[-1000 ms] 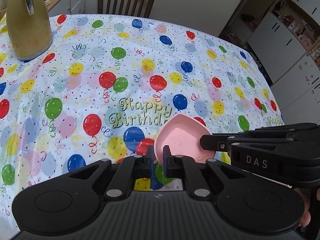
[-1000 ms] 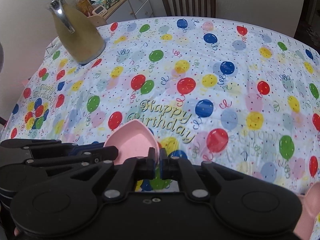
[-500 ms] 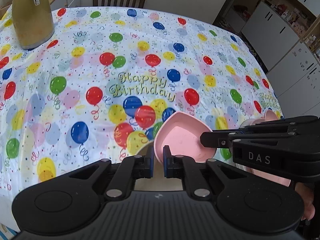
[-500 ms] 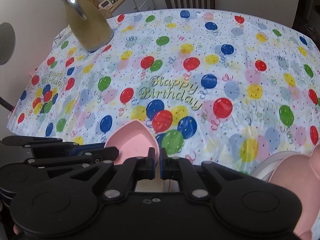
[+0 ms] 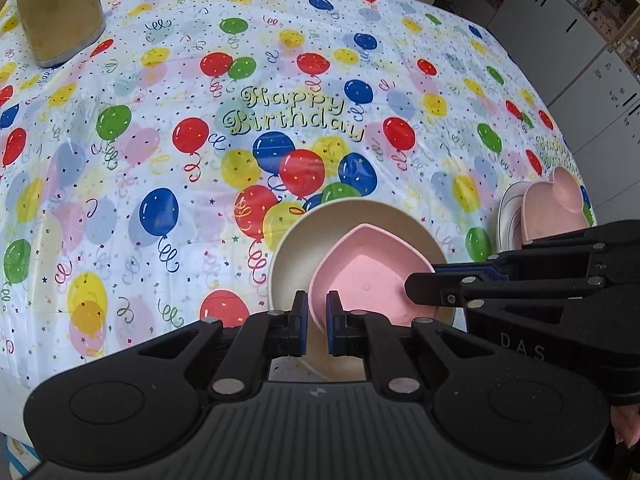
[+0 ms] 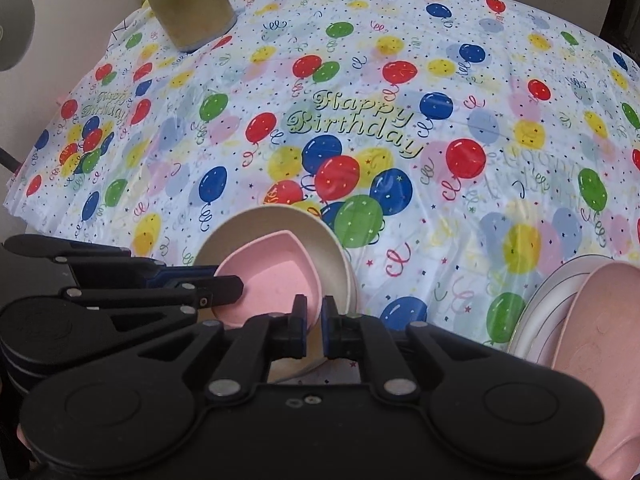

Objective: Organize plates and bowls
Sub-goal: 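Lower the heart dish into the cream bowl and open both grippers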

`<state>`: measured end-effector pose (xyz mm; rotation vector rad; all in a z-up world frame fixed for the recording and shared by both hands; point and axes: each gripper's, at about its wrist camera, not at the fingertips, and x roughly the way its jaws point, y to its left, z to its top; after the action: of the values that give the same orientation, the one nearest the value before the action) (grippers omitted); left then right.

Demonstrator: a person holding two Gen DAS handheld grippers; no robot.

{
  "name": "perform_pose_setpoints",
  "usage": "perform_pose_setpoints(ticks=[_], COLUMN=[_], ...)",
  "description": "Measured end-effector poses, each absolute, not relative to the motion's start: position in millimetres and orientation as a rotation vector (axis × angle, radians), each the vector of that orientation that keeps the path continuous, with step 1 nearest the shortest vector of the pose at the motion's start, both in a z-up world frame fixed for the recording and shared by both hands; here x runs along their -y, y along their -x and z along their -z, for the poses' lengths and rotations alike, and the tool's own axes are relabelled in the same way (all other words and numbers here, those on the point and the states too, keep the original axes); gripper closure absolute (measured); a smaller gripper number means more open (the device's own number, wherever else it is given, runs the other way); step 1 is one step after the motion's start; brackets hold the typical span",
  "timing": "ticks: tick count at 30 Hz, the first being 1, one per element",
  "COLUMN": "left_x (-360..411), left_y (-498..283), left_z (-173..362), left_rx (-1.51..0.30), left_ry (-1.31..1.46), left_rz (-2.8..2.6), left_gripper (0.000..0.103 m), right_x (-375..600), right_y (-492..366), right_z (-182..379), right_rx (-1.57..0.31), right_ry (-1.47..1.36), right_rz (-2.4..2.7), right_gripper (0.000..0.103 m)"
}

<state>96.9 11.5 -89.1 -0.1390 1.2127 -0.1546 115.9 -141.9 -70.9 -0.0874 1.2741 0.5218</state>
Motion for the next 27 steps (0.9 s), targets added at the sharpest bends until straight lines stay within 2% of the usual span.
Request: perform_pose_setpoints(ticks=[10,18,27], left_x=[-9.5,-10.8,-12.9], left_y=[-98.5,-95.8,-90.5], left_z=[93.8,92.0,83.6], left_rx=[-1.218,-1.203,-1.172], left_ry=[0.11,0.1,0.102], left_rz=[0.152,0.152,0.166], left_gripper=[0.094,0.095,0.094], right_x=[136.7,137.2,143.8], right_y=[-115.9,-117.3,-115.4], right_z=[72.9,71.7,59.2], right_rx=[-1.274,-1.285,-1.245], right_ry=[0.093,0.084,0.056], right_rz=[-0.526,-0.531,-0.546], right_gripper=[0.087,0.084,0.074])
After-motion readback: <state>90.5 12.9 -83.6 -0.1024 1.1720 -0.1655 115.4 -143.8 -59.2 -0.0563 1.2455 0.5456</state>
